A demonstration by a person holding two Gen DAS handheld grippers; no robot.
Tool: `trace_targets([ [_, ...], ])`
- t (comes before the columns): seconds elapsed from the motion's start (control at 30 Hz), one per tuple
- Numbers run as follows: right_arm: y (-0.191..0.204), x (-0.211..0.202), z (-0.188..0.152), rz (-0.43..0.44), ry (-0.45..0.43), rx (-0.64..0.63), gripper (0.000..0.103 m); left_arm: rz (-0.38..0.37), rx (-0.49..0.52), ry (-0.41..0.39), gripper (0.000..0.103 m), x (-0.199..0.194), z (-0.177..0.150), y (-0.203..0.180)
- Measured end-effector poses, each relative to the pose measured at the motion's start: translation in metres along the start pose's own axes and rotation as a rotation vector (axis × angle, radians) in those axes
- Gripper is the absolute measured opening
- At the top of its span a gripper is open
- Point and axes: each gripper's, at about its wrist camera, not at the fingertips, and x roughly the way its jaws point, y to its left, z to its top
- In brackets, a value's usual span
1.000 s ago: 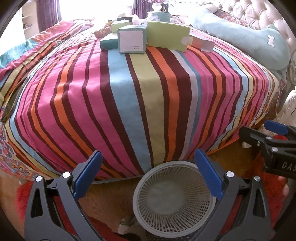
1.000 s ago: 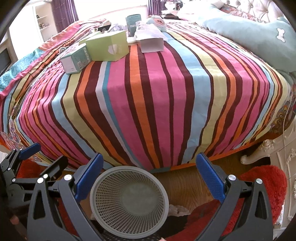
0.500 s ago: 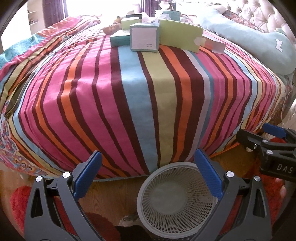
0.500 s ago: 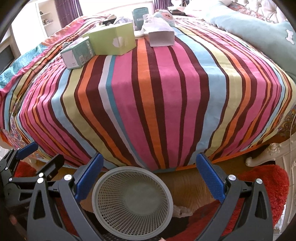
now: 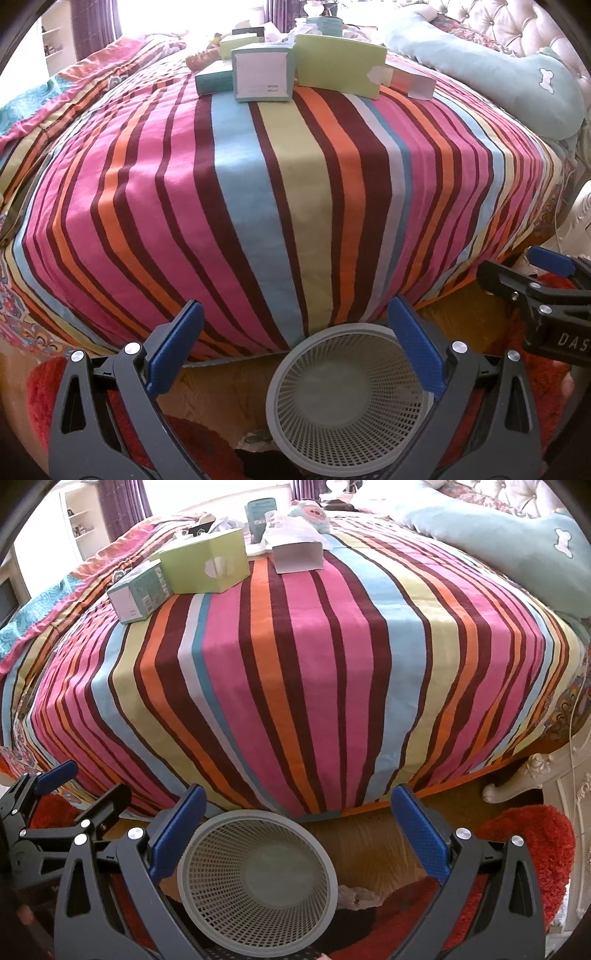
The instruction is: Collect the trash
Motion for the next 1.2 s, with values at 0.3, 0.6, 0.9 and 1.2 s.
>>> trace_targets([
  [0.3, -0.022, -0.023, 0.034, 0.056, -0.163, 0.031, 0.096, 0.011, -0.079, -0.125, 0.097, -0.019, 0.028, 0.022],
  [0.6, -0.031, 0.008, 0.128, 0.184, -0.247, -0.111, 0.096, 0.126, -0.084, -0.290, 0.097, 0.010, 0.132, 0.023],
  [0.9, -0.020, 0.069, 0.177, 0.143, -0.159, -0.178, 0.096, 0.128, -0.121, -0.244, 0.097, 0.046, 0.158, 0.035],
  [1.2, -0.001, 0.090, 0.194, 0.084, -0.126, -0.191, 0.050, 0.052, -0.092, -0.194, 0.050, 0.064, 0.162, 0.034],
])
